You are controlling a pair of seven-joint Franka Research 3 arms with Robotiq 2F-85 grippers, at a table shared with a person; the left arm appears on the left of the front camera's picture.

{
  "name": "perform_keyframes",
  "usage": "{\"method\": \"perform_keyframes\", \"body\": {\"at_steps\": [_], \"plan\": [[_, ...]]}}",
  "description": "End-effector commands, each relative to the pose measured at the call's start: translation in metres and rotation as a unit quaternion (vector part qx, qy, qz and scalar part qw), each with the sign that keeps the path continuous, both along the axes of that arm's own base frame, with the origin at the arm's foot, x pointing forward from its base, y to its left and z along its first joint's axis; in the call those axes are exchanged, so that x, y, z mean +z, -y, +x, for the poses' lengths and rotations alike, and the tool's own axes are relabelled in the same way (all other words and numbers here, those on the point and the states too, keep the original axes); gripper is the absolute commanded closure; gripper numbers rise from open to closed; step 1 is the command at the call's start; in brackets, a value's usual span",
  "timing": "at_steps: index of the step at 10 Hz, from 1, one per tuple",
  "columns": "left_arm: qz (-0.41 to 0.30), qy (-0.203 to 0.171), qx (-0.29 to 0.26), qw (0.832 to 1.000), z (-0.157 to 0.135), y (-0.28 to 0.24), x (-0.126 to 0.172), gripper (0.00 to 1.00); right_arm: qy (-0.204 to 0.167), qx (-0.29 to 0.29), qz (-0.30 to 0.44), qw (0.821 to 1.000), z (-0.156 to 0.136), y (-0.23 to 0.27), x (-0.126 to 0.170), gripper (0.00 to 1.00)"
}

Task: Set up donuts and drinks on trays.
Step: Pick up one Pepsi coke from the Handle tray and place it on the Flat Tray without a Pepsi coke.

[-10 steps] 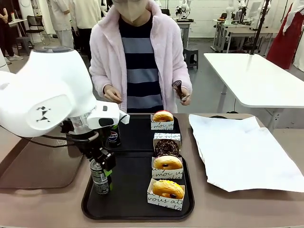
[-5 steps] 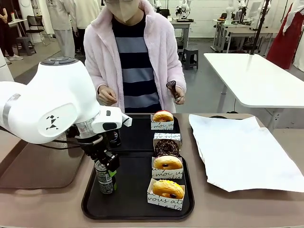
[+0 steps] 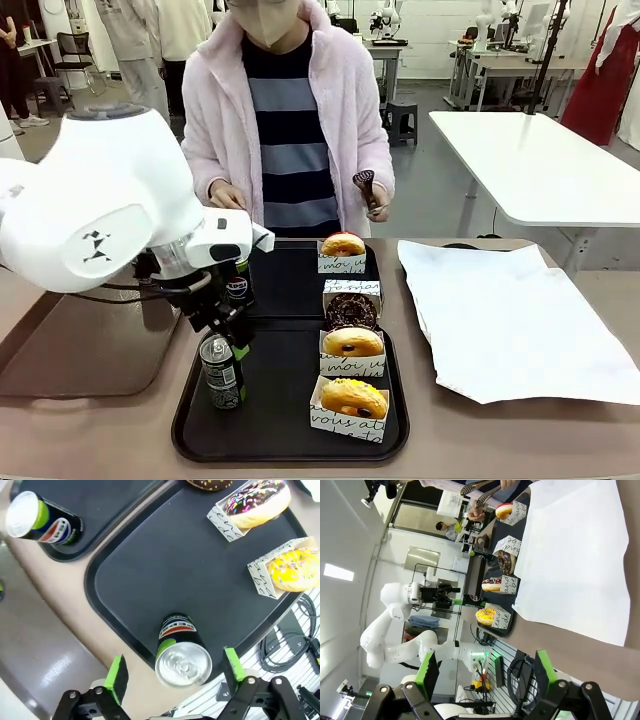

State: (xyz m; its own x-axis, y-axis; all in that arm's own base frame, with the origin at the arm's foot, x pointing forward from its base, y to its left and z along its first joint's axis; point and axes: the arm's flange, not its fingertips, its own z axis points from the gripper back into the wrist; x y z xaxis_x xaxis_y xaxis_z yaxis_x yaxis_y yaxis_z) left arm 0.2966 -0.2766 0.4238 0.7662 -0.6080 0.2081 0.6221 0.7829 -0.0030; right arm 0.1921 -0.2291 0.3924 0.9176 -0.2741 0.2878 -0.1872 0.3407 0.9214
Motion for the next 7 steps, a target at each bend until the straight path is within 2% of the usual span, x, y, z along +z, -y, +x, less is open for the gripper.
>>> {"method": "perform_keyframes", "body": {"at_steps": [1, 4, 6, 7], "plan": [[0.018, 0.039, 0.036, 0.998, -0.015, -0.007, 0.034, 0.00, 0.016, -0.004, 0.008, 1.000, 0.002, 0.000, 0.001, 0.00], [0.013, 0.063, 0.094, 0.993, -0.030, -0.027, 0.075, 0.00, 0.016, -0.004, 0.008, 1.000, 0.002, 0.000, 0.001, 0.00], [0.018, 0.059, 0.129, 0.990, -0.036, -0.049, 0.083, 0.00, 0.016, -0.004, 0.008, 1.000, 0.002, 0.000, 0.001, 0.00], [0.000, 0.060, 0.085, 0.995, -0.030, -0.028, 0.079, 0.00, 0.016, -0.004, 0.008, 1.000, 0.002, 0.000, 0.001, 0.00]]}}
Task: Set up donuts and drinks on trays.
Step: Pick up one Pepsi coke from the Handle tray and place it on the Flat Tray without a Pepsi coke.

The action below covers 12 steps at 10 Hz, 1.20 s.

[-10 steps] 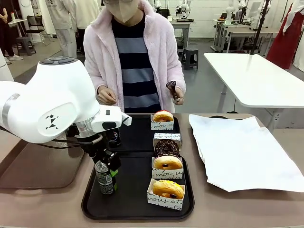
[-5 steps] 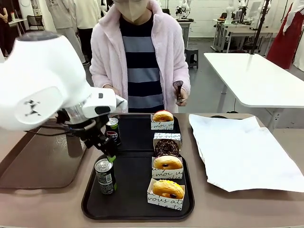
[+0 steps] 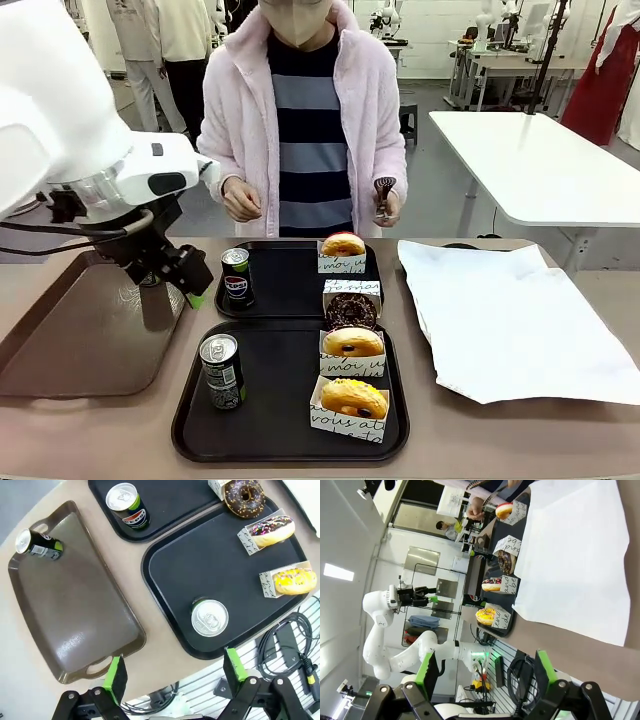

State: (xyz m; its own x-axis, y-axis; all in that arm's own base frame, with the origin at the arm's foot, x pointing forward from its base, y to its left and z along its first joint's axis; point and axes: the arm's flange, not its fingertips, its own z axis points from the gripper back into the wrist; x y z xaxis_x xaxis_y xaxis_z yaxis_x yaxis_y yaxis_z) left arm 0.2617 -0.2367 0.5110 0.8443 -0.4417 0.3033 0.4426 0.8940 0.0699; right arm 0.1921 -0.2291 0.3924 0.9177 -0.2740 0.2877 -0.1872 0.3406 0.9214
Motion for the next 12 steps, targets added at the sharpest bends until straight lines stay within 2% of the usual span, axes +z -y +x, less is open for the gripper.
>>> {"method": "perform_keyframes", "body": {"at_steps": [1, 9, 10, 12], "plan": [[-0.003, -0.001, -0.019, 1.000, 0.004, 0.012, -0.008, 0.00, 0.016, -0.004, 0.008, 1.000, 0.002, 0.000, 0.001, 0.00], [0.002, -0.007, -0.012, 1.000, 0.003, 0.010, -0.009, 0.00, 0.016, -0.004, 0.008, 1.000, 0.002, 0.000, 0.001, 0.00], [-0.019, -0.009, 0.036, 0.999, 0.020, -0.021, -0.004, 0.00, 0.016, -0.004, 0.008, 1.000, 0.002, 0.000, 0.001, 0.00], [-0.031, -0.042, 0.114, 0.992, 0.059, -0.088, 0.012, 0.00, 0.016, -0.004, 0.008, 1.000, 0.002, 0.000, 0.001, 0.00]]}}
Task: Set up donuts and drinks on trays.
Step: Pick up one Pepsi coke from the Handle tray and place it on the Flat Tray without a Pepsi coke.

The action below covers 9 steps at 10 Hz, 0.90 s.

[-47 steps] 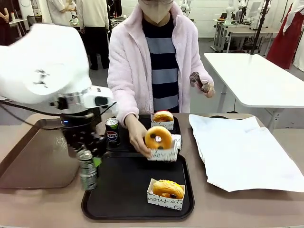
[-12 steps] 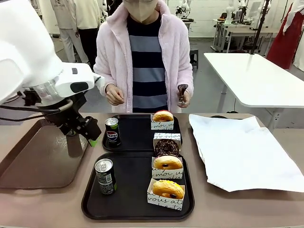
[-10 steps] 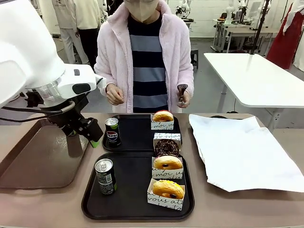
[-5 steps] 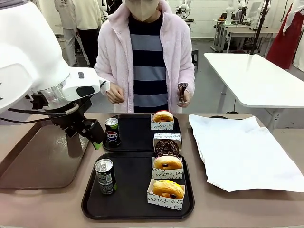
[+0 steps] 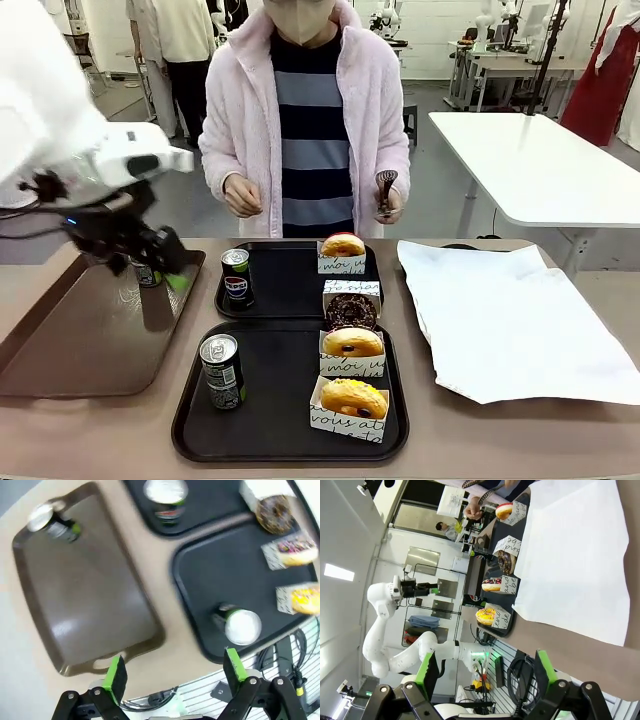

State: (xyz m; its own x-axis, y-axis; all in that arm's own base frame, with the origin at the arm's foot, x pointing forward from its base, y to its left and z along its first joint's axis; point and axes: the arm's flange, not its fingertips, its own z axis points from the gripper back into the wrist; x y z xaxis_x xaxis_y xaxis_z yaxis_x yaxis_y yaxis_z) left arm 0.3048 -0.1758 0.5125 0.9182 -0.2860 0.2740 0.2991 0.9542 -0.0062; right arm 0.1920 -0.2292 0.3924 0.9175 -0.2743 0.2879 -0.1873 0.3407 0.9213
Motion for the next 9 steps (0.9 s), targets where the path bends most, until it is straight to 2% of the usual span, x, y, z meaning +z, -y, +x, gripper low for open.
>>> {"method": "perform_keyframes", "body": {"at_steps": [1, 3, 4, 5, 6, 7, 8, 9], "plan": [[-0.001, -0.022, 0.069, 0.997, 0.001, -0.068, 0.012, 0.00, 0.016, -0.004, 0.008, 1.000, 0.002, 0.000, 0.001, 0.00], [0.032, -0.030, 0.105, 0.994, 0.003, -0.128, 0.034, 0.00, 0.016, -0.004, 0.008, 1.000, 0.002, 0.000, 0.001, 0.00], [0.023, -0.029, 0.136, 0.990, -0.011, -0.158, 0.037, 0.00, 0.016, -0.004, 0.008, 1.000, 0.002, 0.000, 0.001, 0.00], [-0.049, -0.050, 0.144, 0.987, -0.007, -0.176, 0.043, 0.00, 0.016, -0.004, 0.008, 1.000, 0.002, 0.000, 0.001, 0.00], [-0.143, -0.059, 0.156, 0.976, -0.010, -0.190, 0.045, 0.00, 0.016, -0.004, 0.008, 1.000, 0.002, 0.000, 0.001, 0.00], [-0.182, -0.059, 0.170, 0.967, -0.016, -0.198, 0.040, 0.00, 0.016, -0.004, 0.008, 1.000, 0.002, 0.000, 0.001, 0.00], [-0.254, -0.063, 0.169, 0.950, -0.008, -0.204, 0.040, 0.00, 0.016, -0.004, 0.008, 1.000, 0.002, 0.000, 0.001, 0.00], [-0.358, -0.059, 0.161, 0.918, -0.007, -0.217, 0.040, 0.00, 0.016, -0.004, 0.008, 1.000, 0.002, 0.000, 0.001, 0.00]]}}
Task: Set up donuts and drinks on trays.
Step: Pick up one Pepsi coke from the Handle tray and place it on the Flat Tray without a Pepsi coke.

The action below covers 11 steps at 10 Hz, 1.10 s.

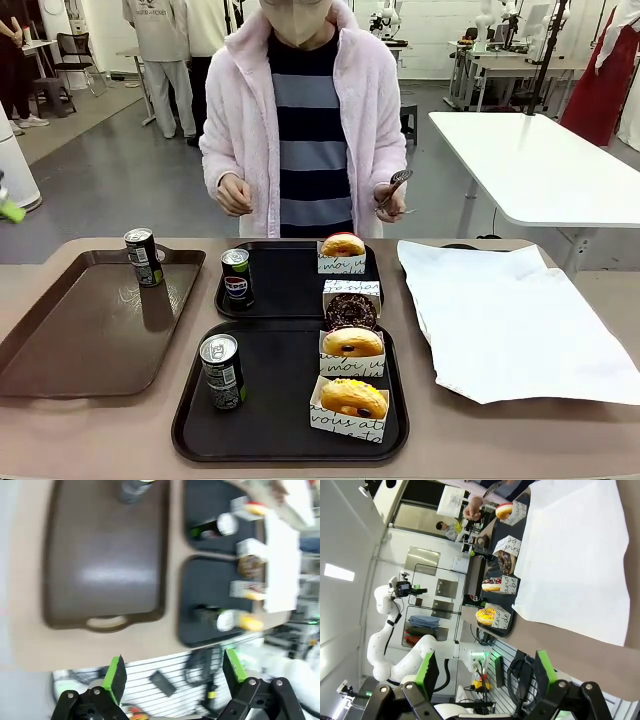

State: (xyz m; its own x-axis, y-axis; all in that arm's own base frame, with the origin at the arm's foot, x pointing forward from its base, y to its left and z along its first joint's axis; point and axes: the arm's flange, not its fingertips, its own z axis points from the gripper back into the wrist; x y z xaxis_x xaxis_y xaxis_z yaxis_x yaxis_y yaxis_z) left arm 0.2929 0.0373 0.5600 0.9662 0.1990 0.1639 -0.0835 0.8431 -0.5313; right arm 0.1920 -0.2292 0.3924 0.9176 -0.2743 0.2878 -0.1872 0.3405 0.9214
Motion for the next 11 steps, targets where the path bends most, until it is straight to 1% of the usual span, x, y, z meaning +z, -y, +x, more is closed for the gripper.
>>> {"method": "perform_keyframes", "body": {"at_steps": [1, 2, 3, 4, 5, 6, 7, 8, 9, 11], "plan": [[-0.218, 0.059, -0.010, 0.974, 0.004, -0.023, -0.010, 0.00, 0.016, -0.004, 0.008, 1.000, 0.002, -0.001, 0.001, 0.00], [-0.284, 0.084, -0.003, 0.955, 0.011, -0.041, -0.013, 0.00, 0.016, -0.004, 0.008, 1.000, 0.002, -0.001, 0.001, 0.00], [-0.307, 0.091, 0.003, 0.947, 0.007, -0.057, -0.025, 0.00, 0.016, -0.004, 0.008, 1.000, 0.002, -0.001, 0.001, 0.00], [-0.314, 0.100, -0.005, 0.944, 0.011, -0.072, -0.036, 0.00, 0.016, -0.004, 0.008, 1.000, 0.002, -0.001, 0.001, 0.00], [-0.324, 0.112, -0.034, 0.939, 0.014, -0.090, -0.053, 0.00, 0.016, -0.004, 0.008, 1.000, 0.002, -0.001, 0.001, 0.00], [-0.332, 0.101, -0.066, 0.935, 0.014, -0.106, -0.069, 0.00, 0.016, -0.004, 0.008, 1.000, 0.002, -0.001, 0.001, 0.00], [-0.333, 0.087, -0.068, 0.937, 0.021, -0.119, -0.081, 0.00, 0.016, -0.004, 0.008, 1.000, 0.002, -0.001, 0.001, 0.00], [-0.327, 0.053, -0.070, 0.941, 0.025, -0.126, -0.094, 0.00, 0.016, -0.004, 0.008, 1.000, 0.002, -0.001, 0.001, 0.00], [-0.323, 0.040, -0.069, 0.943, 0.028, -0.138, -0.101, 0.00, 0.016, -0.004, 0.008, 1.000, 0.002, -0.001, 0.001, 0.00], [-0.323, 0.037, -0.085, 0.942, 0.032, -0.151, -0.102, 0.00, 0.016, -0.004, 0.008, 1.000, 0.002, -0.001, 0.001, 0.00]]}}
